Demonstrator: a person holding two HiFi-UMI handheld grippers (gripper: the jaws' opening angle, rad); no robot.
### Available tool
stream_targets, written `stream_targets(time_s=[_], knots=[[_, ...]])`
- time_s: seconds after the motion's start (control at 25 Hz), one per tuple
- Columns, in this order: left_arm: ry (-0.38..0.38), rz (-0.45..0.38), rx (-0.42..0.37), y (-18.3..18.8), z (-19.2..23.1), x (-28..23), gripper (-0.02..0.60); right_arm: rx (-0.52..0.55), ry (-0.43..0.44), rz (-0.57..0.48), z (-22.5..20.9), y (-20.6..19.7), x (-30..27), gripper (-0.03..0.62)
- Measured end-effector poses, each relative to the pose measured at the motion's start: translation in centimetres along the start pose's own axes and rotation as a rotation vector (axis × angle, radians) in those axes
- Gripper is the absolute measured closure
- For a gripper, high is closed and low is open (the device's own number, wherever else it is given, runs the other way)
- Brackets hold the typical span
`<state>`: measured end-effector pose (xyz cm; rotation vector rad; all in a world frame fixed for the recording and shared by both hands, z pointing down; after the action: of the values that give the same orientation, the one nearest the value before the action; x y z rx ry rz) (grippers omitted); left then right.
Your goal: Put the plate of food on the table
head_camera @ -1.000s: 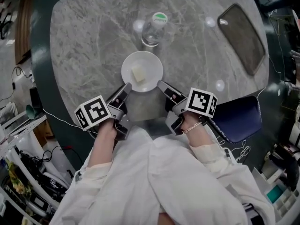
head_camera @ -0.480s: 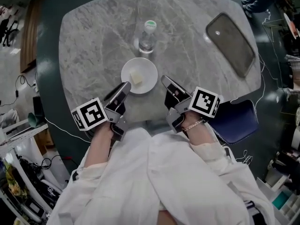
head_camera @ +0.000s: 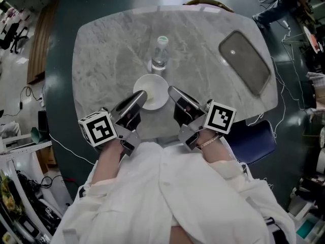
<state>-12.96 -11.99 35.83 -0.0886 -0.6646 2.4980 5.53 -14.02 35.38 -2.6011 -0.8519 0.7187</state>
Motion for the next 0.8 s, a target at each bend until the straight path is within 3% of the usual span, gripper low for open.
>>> stream_targets(time_s=[0.2, 0.44, 0.8], knots=[[-0.043, -0.037, -0.112, 1.2, -2.2, 0.0, 0.543, -0.016, 0.081, -0.022, 2.1, 0.8, 0.4, 0.589], [-0.109, -0.034, -0.172, 1.5, -4.2, -0.4, 0.552, 0.08, 0.151, -0.046, 4.5, 1.6, 0.7, 0.591], [-0.115, -0.017, -0.22, 1.4, -5.3, -0.8, 0.56, 0.152, 0.216, -0.054, 5.8, 1.6, 0.7, 0.591]])
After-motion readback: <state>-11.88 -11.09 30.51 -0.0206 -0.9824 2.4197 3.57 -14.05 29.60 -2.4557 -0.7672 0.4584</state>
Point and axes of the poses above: the fingertips, and each gripper's own axes: x backward along the fingers, z to its left, y out of its top, the point moved 7 cm from there along x, backward along the fingers, and after that the axes turned 15 degrees about -y, right-handed, at the moved point
